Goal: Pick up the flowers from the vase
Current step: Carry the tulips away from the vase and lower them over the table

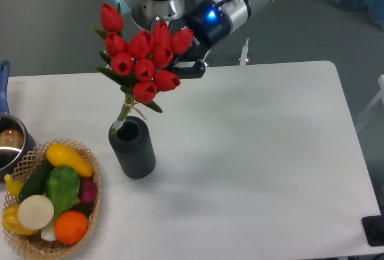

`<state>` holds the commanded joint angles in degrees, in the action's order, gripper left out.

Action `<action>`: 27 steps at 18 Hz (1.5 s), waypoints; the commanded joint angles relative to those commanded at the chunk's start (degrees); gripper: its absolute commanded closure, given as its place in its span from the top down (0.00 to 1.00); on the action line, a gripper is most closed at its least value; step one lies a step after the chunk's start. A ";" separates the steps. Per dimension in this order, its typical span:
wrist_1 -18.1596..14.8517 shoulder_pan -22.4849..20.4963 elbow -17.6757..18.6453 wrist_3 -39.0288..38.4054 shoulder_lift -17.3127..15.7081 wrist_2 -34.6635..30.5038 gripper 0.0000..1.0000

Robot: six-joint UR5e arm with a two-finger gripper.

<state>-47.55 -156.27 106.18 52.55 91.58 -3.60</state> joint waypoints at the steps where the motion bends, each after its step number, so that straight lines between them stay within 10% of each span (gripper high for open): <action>1: -0.09 -0.70 -1.32 1.05 0.52 -0.26 0.18; 7: 0.26 -1.06 -7.65 6.33 2.20 -18.52 0.11; 27: -0.26 -3.08 -22.86 11.43 18.02 -30.76 0.12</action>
<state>-47.81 -159.35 83.32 63.98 109.60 -34.37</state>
